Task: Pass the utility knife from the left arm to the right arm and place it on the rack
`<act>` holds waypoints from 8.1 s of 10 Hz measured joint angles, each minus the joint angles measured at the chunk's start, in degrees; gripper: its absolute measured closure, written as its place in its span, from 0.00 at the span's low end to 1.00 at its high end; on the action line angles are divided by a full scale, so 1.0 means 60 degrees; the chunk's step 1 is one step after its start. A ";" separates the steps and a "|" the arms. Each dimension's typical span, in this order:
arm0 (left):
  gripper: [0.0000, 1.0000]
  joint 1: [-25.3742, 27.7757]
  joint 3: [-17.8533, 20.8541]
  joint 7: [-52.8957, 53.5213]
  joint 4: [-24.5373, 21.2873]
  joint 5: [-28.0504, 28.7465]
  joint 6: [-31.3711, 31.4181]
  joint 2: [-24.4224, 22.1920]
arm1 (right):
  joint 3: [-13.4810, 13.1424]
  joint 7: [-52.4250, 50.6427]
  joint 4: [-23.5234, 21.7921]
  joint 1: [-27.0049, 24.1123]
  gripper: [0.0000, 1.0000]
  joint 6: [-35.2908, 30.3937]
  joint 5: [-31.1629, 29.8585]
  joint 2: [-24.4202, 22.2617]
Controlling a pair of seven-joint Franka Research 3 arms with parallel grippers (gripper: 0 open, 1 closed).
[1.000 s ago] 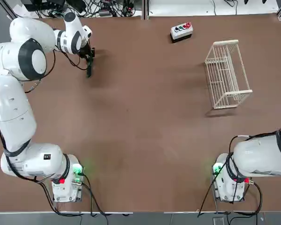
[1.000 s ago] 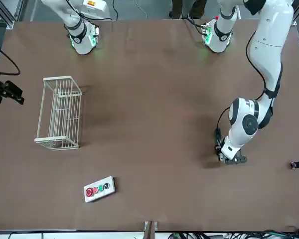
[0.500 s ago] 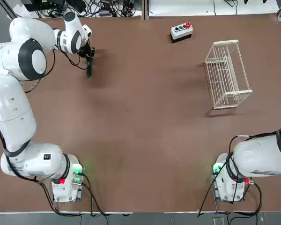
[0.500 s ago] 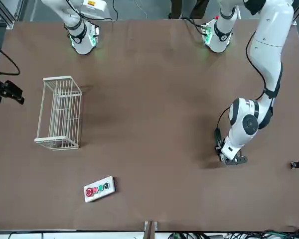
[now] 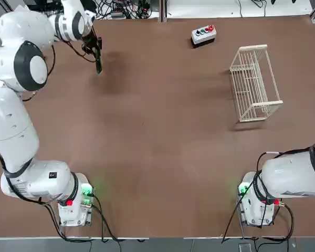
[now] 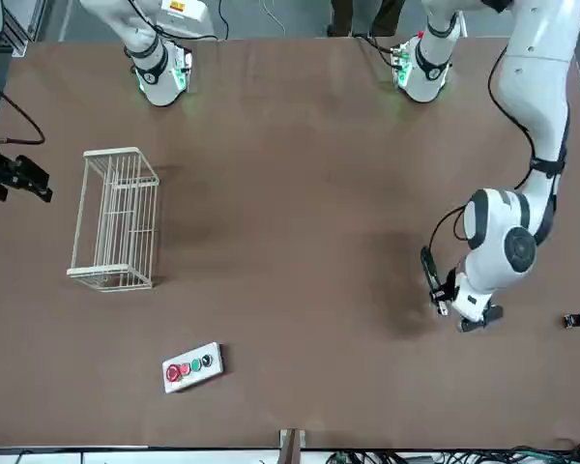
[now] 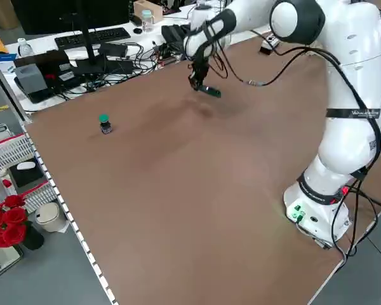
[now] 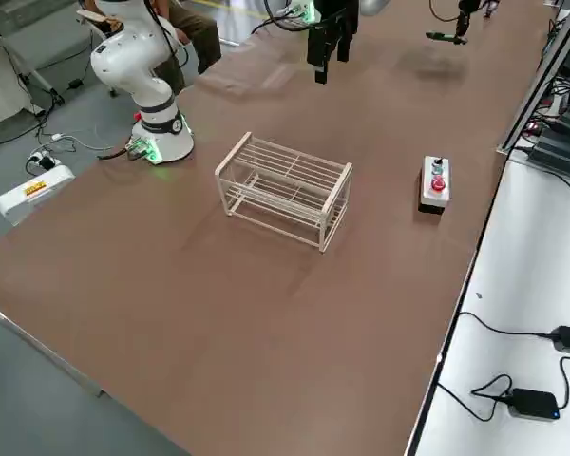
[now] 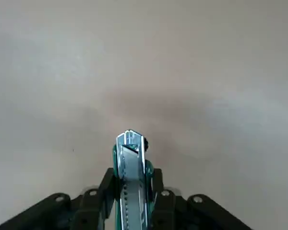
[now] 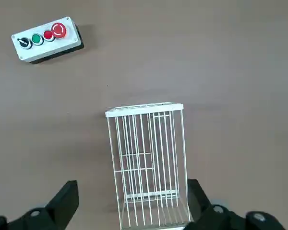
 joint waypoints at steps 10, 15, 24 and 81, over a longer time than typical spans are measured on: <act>0.66 -0.0194 -0.2669 -1.2251 0.1533 -0.1454 -0.3070 -0.2301 | 0.0245 -0.0585 0.0021 0.0760 0.00 0.0047 -0.0003 -0.0001; 0.66 -0.0621 -0.3607 -1.4090 0.2100 -0.3549 -0.2944 -0.2025 | 0.1711 -0.3740 0.0079 0.0927 0.00 0.0108 0.0029 -0.0009; 0.66 -0.1523 -0.3645 -1.4197 0.2338 -0.3834 -0.2372 -0.1624 | 0.4395 -0.4269 0.0899 0.1316 0.00 0.1130 0.0453 0.0611; 0.00 0.0552 -0.3946 -1.0636 0.2709 -0.3607 -0.5135 -0.2314 | 0.4655 0.1737 0.2655 0.1893 0.58 0.0041 -0.1524 0.2181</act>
